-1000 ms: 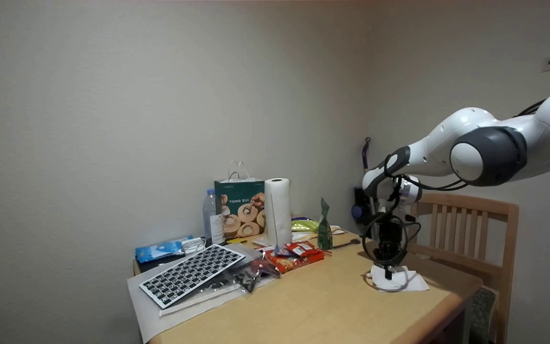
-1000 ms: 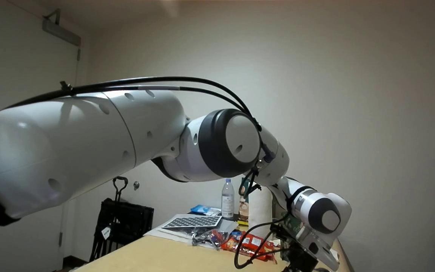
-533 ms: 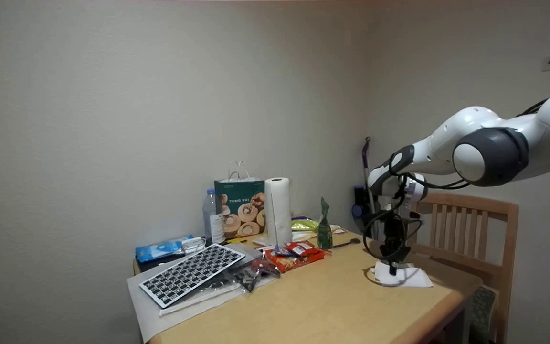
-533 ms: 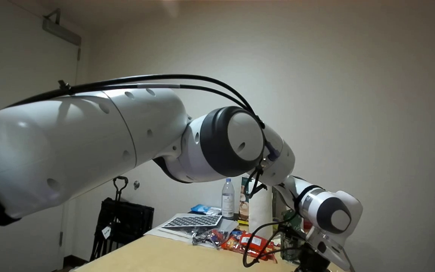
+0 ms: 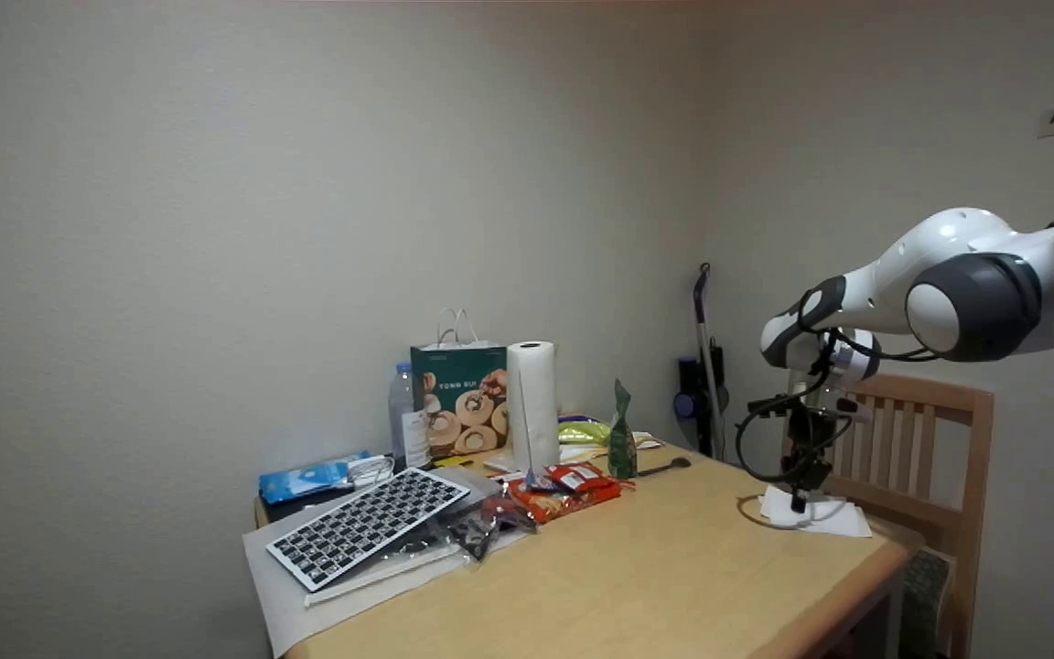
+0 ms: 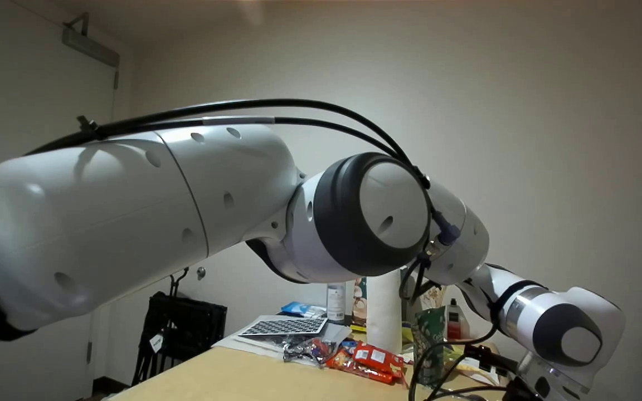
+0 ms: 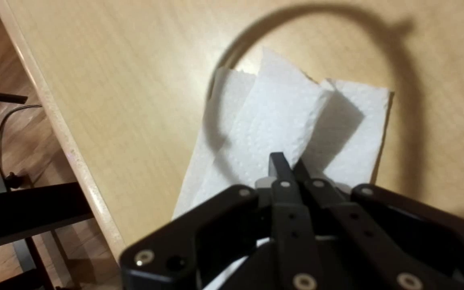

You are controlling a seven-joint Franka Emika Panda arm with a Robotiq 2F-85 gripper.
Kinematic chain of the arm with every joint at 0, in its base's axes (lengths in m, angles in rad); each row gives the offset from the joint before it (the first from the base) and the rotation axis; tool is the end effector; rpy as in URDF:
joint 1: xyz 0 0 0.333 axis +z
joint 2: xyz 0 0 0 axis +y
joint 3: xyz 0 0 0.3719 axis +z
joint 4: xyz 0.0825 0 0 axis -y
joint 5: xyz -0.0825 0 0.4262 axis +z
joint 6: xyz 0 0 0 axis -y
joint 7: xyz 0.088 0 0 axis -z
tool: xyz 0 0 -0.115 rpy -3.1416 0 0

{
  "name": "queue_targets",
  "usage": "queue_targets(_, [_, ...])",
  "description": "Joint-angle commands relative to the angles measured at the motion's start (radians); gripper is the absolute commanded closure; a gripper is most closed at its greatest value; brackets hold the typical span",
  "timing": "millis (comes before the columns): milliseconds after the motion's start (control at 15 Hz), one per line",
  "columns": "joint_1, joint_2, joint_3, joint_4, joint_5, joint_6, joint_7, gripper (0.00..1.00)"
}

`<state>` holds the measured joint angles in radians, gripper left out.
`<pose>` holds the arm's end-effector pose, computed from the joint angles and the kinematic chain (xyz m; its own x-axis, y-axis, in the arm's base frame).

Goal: Use the napkin to wipe the table

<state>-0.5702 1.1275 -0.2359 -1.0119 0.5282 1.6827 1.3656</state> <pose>0.6421 -0.4989 0.1302 -0.6508 -0.6900 -0.3167 -0.7550 0.5445 0.3653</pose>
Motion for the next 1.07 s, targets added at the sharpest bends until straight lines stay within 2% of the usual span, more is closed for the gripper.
queue_targets(0, [0.003, 0.000, 0.000, 0.001, 0.000, 0.001, 0.004, 1.00])
queue_targets(133, [-0.003, 0.024, -0.011, 0.032, 0.016, 0.044, 0.052, 1.00])
queue_targets(200, [-0.031, 0.038, 0.015, 0.059, 0.002, 0.061, 0.092, 1.00])
queue_targets(333, [-0.063, 0.054, 0.015, 0.089, 0.002, 0.065, 0.155, 1.00])
queue_targets(400, [-0.082, 0.060, 0.021, 0.100, -0.006, 0.038, 0.173, 1.00])
queue_targets(467, [-0.109, 0.068, 0.038, 0.114, -0.013, -0.039, 0.172, 1.00])
queue_targets(600, [-0.135, 0.106, 0.025, 0.159, 0.004, -0.182, 0.147, 1.00])
queue_targets(667, [-0.100, 0.058, 0.009, 0.100, -0.001, -0.098, 0.136, 0.99])
queue_targets(800, [-0.128, 0.078, 0.015, 0.129, -0.001, -0.162, 0.136, 0.99])
queue_targets(1000, [-0.124, 0.085, 0.010, 0.137, -0.003, -0.154, 0.150, 1.00])
